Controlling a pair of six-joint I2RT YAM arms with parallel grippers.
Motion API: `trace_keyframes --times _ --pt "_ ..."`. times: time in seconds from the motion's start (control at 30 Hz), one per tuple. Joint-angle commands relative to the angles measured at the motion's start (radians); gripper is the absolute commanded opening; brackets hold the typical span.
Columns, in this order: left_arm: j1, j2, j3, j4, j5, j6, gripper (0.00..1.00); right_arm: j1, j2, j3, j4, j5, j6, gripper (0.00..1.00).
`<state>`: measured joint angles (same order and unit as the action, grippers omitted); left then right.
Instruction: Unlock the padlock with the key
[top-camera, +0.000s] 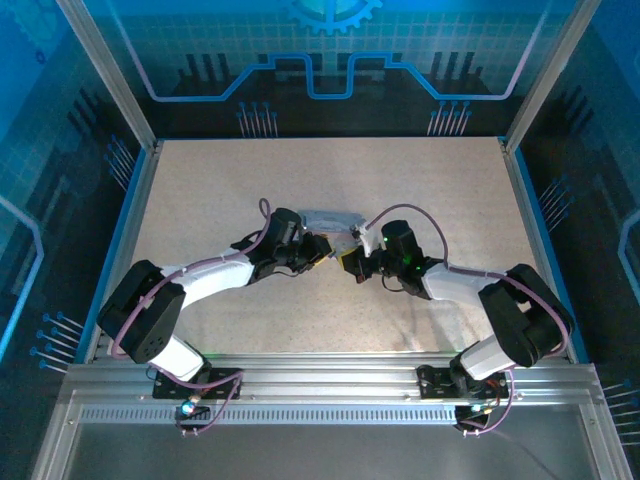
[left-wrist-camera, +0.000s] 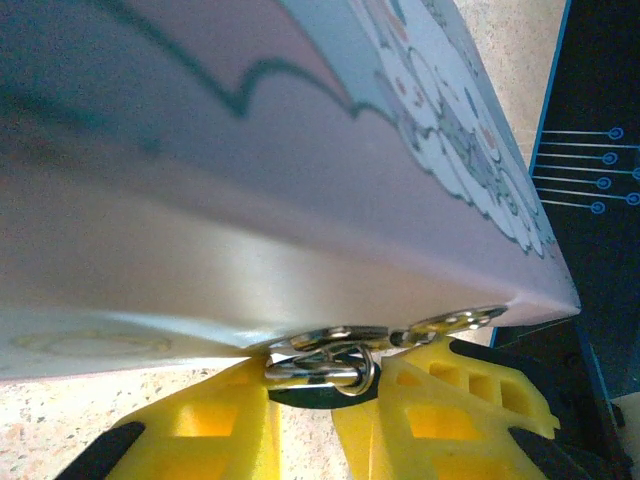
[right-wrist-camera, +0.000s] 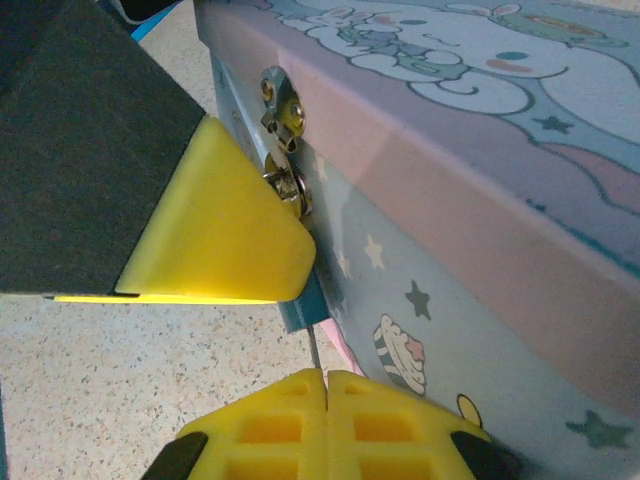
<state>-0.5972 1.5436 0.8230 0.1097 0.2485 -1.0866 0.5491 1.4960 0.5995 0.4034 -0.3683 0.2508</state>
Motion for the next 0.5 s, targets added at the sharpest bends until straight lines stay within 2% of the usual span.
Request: trace_keyframes --times 0.0,0.47 --pt "-0.029 -0.027 0.052 0.046 0.196 0.011 0.23 0.028 -0.039 -0.007 0.089 0.008 -0.034 0.02" --pt "-0.02 -0.025 0.054 0.026 0.194 0.019 0.24 0.025 -0.087 -0.045 0.063 0.015 -0.054 0.02"
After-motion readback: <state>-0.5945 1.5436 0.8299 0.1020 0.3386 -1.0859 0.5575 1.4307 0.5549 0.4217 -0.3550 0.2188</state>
